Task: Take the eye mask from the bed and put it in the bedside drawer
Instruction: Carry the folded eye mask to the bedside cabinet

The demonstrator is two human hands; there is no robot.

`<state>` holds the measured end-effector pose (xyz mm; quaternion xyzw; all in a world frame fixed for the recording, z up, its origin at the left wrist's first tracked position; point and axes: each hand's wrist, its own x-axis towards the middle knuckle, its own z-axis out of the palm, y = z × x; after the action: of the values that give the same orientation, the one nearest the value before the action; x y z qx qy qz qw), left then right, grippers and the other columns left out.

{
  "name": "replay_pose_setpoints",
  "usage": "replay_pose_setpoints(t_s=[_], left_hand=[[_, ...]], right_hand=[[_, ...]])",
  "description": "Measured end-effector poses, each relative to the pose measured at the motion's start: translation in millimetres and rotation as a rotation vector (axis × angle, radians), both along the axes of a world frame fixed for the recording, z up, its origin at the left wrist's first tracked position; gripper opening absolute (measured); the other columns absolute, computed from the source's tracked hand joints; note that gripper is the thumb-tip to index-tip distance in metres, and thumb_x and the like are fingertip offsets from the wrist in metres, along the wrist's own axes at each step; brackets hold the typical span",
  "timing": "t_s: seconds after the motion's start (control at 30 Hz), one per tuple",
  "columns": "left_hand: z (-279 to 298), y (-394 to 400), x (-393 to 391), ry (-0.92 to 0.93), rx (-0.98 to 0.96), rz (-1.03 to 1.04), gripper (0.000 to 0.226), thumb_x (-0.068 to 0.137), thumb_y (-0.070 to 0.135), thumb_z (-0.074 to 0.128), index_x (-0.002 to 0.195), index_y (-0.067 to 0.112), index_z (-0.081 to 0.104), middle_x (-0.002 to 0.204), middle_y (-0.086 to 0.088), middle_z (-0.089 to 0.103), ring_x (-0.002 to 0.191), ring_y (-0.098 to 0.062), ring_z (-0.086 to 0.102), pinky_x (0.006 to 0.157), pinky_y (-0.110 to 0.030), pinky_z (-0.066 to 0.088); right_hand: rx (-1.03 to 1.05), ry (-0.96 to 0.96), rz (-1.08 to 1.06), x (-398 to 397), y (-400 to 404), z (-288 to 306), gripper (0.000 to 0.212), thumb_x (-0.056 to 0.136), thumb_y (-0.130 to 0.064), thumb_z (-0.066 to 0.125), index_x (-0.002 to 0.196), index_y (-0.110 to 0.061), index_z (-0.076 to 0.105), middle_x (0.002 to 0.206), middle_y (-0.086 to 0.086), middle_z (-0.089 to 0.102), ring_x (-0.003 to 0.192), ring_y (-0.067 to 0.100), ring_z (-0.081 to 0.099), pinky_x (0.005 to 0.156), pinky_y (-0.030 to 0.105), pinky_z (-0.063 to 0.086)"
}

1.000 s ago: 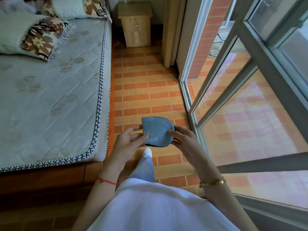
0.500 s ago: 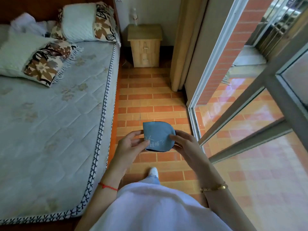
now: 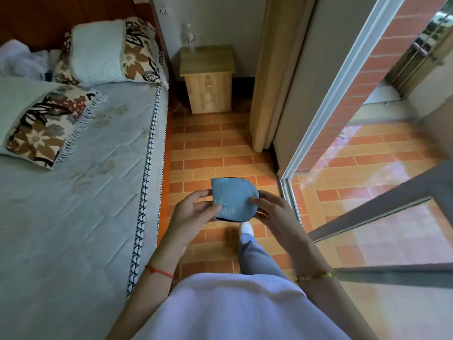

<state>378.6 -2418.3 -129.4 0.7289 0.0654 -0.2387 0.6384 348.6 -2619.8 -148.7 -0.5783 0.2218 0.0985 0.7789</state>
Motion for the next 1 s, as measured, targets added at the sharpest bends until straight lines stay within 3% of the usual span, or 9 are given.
replay_pose_setpoints(t_s=[0.07,0.23,0.4,0.63,0.77,0.9,1.0], left_hand=[[-3,-11,31,-0.001,0.019,-0.006,0.054,0.083,0.020,0.073,0.132,0.018,0.051,0.106,-0.002,0.076,0.094,-0.014,0.073,0.086,-0.028,0.058],[-10,-44,120,-0.007,-0.014,0.037,0.050,0.083,0.016,0.072,0.129,0.018,0.053,0.097,0.001,0.078,0.085,-0.010,0.075,0.065,-0.013,0.055],[-8,-80,215,-0.016,-0.021,0.077,0.060,0.081,0.022,0.075,0.135,0.017,0.049,0.106,-0.001,0.076,0.091,-0.011,0.074,0.073,-0.020,0.058],[-9,-107,325,-0.030,0.004,0.163,0.054,0.077,0.028,0.078,0.126,0.027,0.055,0.103,0.004,0.076,0.088,-0.004,0.073,0.064,-0.012,0.054],[-13,-112,381,-0.011,-0.017,0.221,0.049,0.075,0.024,0.080,0.120,0.027,0.059,0.097,0.005,0.077,0.087,-0.004,0.073,0.064,-0.014,0.055],[-19,-111,441,0.013,-0.021,0.246,0.063,0.061,0.040,0.082,0.119,0.029,0.061,0.098,0.007,0.077,0.093,-0.008,0.073,0.076,-0.025,0.058],[-25,-107,493,0.009,-0.003,0.239,0.060,0.070,0.028,0.082,0.125,0.021,0.059,0.101,0.005,0.074,0.093,-0.007,0.072,0.077,-0.023,0.059]], right_hand=[[-0.009,0.007,0.010,33,-11,-3,0.022,0.084,-0.012,0.063,0.104,-0.006,0.070,0.093,0.006,0.072,0.086,0.018,0.068,0.072,0.024,0.052],[0.013,0.005,0.018,126,-44,0,0.015,0.088,-0.011,0.060,0.098,-0.006,0.070,0.084,0.001,0.072,0.081,0.013,0.067,0.067,0.022,0.053],[-0.023,-0.034,0.056,230,-81,14,0.015,0.092,-0.016,0.056,0.095,-0.008,0.069,0.086,0.000,0.070,0.079,0.009,0.067,0.068,0.022,0.054],[-0.058,-0.016,0.117,355,-109,19,0.015,0.092,-0.015,0.056,0.089,-0.011,0.070,0.096,0.008,0.070,0.093,0.019,0.065,0.073,0.025,0.055],[-0.057,0.006,0.140,417,-114,15,0.017,0.092,-0.015,0.056,0.095,-0.006,0.070,0.104,0.015,0.069,0.096,0.020,0.064,0.081,0.031,0.053],[-0.062,0.018,0.132,479,-112,7,0.016,0.091,-0.017,0.057,0.094,-0.008,0.071,0.106,0.013,0.070,0.096,0.020,0.066,0.070,0.022,0.055],[-0.047,0.024,0.118,528,-107,0,0.015,0.091,-0.017,0.059,0.090,-0.013,0.073,0.098,0.004,0.074,0.090,0.016,0.069,0.068,0.022,0.055]])
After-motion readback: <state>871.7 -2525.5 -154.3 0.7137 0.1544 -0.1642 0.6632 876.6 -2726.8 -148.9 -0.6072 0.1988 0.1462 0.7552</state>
